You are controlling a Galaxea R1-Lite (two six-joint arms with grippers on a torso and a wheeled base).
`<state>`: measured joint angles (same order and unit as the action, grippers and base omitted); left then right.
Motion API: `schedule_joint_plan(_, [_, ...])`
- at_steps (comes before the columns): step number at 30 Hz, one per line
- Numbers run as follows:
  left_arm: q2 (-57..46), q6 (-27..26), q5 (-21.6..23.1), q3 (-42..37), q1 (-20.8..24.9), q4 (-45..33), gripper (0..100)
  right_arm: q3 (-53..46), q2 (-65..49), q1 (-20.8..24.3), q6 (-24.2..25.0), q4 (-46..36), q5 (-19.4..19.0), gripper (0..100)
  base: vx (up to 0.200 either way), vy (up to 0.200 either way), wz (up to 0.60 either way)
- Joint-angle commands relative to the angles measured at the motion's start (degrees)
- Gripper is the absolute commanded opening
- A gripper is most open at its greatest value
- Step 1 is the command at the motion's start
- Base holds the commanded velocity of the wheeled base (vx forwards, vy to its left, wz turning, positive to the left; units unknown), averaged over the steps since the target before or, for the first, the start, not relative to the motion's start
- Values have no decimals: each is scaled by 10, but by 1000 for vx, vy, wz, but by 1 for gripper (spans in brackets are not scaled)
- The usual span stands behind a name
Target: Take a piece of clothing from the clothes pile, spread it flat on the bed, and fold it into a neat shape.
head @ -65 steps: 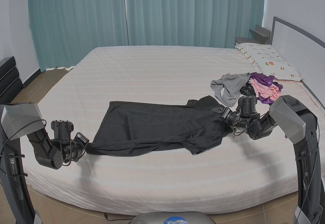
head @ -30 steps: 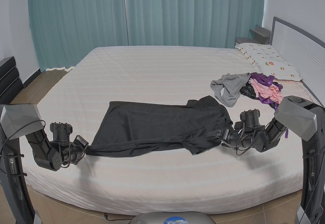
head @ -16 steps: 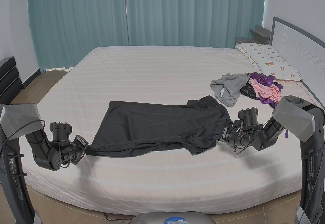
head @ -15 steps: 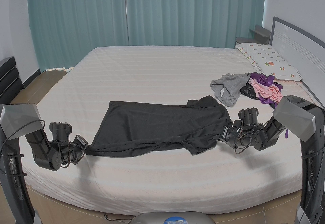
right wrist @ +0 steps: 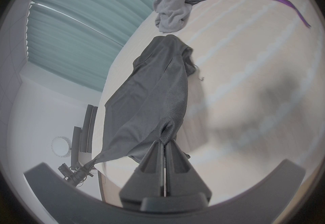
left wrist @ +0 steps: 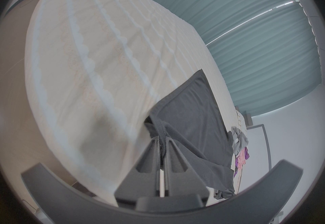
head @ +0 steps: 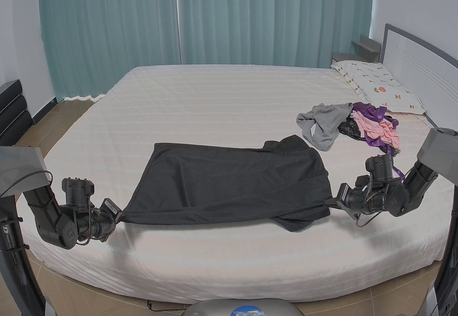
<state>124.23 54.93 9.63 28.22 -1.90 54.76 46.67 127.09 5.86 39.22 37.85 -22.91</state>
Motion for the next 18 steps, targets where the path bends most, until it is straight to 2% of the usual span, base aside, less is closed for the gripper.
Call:
schedule_joint_plan(1, [-60,-16,20,-51,0,-4,0,-83,-91,-26,-4,1,-8,0,0,0,0])
schedule_joint_plan(5, [-63,-51,22,-69,1,-16,0,-148,-149,-46,-12,-5,-8,0,0,0,0])
schedule_joint_plan(8, [-65,-62,22,-69,1,-47,0,-191,-172,-50,-40,-5,-7,0,0,0,0])
schedule_joint_plan(18, [-81,-127,22,-76,3,-144,0,-269,-173,-62,-94,-5,-6,0,0,0,0])
